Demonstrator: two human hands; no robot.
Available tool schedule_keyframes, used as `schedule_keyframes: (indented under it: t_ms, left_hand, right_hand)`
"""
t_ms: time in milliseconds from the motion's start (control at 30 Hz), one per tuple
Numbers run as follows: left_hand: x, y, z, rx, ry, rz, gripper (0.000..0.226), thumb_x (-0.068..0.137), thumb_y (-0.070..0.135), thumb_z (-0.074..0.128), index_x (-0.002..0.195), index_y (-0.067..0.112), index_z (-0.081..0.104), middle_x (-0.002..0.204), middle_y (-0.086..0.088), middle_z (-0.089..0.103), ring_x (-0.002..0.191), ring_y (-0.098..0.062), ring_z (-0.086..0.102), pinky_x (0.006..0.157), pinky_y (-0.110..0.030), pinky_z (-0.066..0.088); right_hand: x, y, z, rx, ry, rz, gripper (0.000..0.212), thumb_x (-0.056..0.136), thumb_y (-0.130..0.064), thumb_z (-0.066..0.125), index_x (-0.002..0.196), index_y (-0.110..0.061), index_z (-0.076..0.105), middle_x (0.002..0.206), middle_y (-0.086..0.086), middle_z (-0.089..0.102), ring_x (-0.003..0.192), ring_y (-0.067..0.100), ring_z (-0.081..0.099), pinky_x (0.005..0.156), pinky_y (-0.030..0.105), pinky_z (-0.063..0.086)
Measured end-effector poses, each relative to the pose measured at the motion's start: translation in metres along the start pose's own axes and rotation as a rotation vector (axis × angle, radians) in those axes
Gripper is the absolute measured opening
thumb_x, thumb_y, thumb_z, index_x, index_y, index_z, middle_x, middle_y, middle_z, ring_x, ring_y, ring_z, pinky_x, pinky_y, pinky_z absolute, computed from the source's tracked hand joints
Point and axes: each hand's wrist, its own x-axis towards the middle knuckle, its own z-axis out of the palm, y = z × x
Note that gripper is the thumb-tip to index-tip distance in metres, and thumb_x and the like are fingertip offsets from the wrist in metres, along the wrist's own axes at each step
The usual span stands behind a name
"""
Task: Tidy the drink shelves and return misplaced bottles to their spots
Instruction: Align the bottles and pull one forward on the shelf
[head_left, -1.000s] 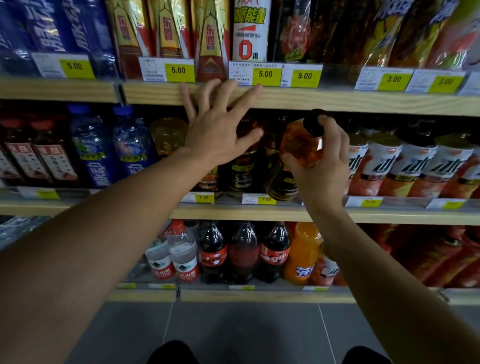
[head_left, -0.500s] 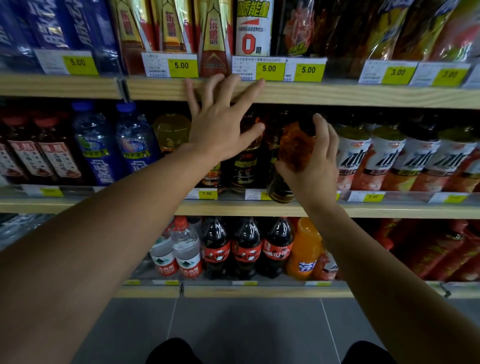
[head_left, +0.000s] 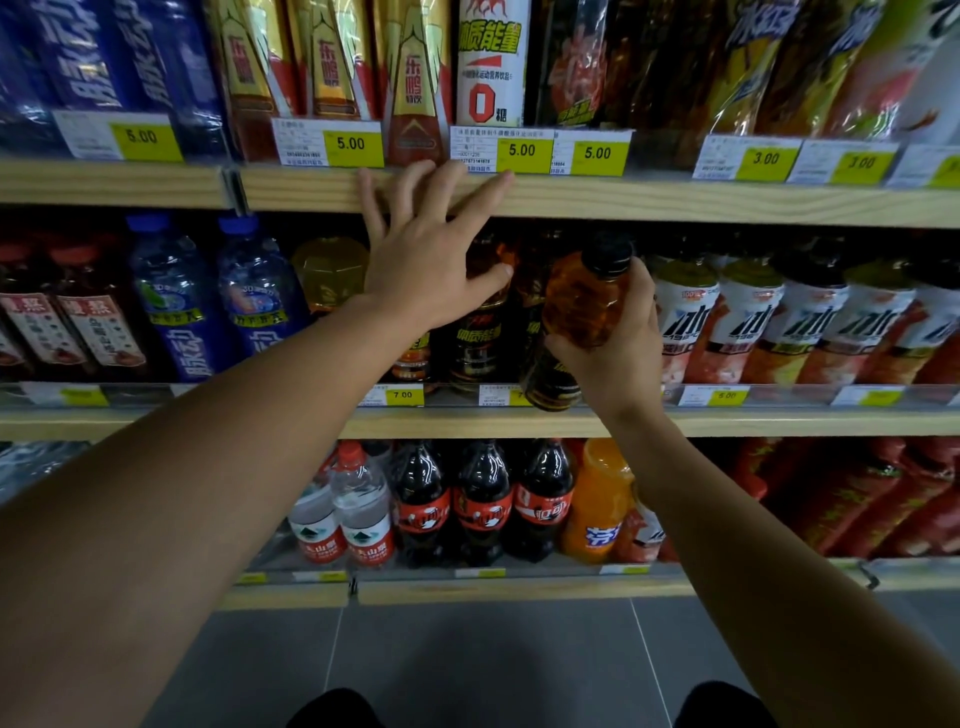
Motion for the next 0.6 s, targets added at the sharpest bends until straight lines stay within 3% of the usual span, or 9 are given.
schedule_keyframes:
  t_ms: [300,400,533,600]
  left_hand:
    - [0.0,0.001,-0.001,-0.02,-0.003,-0.012,0.083,0.078,0.073,0.048,0.152,0.047,0.021,0.152,-0.003,0.034,0.143,-0.035,0.023,0.111,-0.073,0.003]
    - [0.0,0.001,-0.001,-0.03,0.005,-0.019,0.082,0.078,0.073,0.049,0.152,0.047,0.022,0.152,-0.002,0.035,0.143,-0.035,0.024,0.112,-0.072,0.003]
    - [0.0,0.002,-0.001,-0.03,0.009,-0.024,0.082,0.078,0.072,0.049,0.152,0.047,0.024,0.152,-0.002,0.036,0.143,-0.035,0.024,0.112,-0.072,0.003]
    - [0.0,0.002,-0.001,-0.028,0.015,-0.027,0.082,0.077,0.072,0.049,0.152,0.047,0.025,0.151,-0.002,0.036,0.143,-0.034,0.025,0.111,-0.072,0.004]
  right_hand:
    - [0.006,-0.002,0.004,0.012,0.076,-0.02,0.099,0.07,-0.033,0.086,0.15,-0.024,0.029,0.142,0.003,0.048,0.128,0.019,0.047,0.102,0.037,0.045]
    - [0.009,-0.002,0.006,0.022,0.064,-0.031,0.097,0.072,-0.031,0.086,0.151,-0.023,0.029,0.143,0.003,0.047,0.127,0.017,0.045,0.098,0.027,0.04]
    - [0.012,-0.004,0.011,0.047,0.075,-0.014,0.095,0.073,-0.023,0.085,0.151,-0.024,0.03,0.146,0.003,0.044,0.124,0.008,0.039,0.088,0.002,0.029]
    - [0.015,-0.006,0.013,0.048,0.08,-0.019,0.094,0.074,-0.023,0.084,0.151,-0.026,0.03,0.146,0.002,0.043,0.12,0.0,0.037,0.086,0.003,0.029]
